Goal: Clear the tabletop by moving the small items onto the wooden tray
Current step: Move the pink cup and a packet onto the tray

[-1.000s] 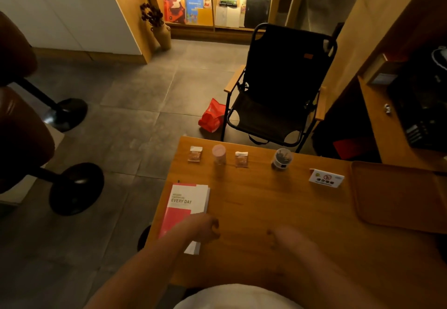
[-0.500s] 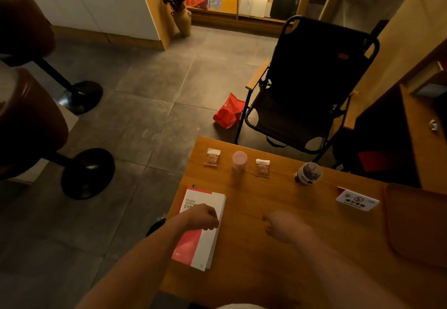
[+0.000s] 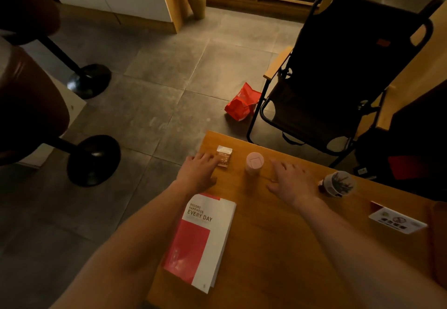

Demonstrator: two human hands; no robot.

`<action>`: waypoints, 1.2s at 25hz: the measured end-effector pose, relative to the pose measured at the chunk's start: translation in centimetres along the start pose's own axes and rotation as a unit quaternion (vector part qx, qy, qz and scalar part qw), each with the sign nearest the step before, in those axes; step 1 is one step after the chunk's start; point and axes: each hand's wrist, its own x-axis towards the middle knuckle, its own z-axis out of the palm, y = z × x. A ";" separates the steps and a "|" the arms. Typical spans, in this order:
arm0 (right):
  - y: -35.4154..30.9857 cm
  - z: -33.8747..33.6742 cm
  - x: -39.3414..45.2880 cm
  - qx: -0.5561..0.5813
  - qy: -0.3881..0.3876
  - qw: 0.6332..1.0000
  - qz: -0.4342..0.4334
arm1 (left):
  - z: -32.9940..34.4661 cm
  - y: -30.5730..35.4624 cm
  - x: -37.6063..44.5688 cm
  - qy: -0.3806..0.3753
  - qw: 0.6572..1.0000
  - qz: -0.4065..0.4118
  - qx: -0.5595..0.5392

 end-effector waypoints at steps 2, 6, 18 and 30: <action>0.0 0.8 1.4 0.046 0.026 0.999 -0.003 | 1.0 -0.6 1.3 0.030 1.000 -0.006 0.002; -0.1 2.9 3.7 0.114 0.040 0.993 -0.014 | 2.7 -1.3 4.1 0.042 0.997 -0.046 -0.054; -0.8 4.4 6.0 0.241 0.030 0.970 -0.009 | 2.6 -1.4 7.9 0.015 0.991 -0.049 -0.125; -1.4 4.9 4.5 0.285 0.041 0.957 0.041 | 2.2 0.0 6.1 0.048 0.949 -0.119 -0.287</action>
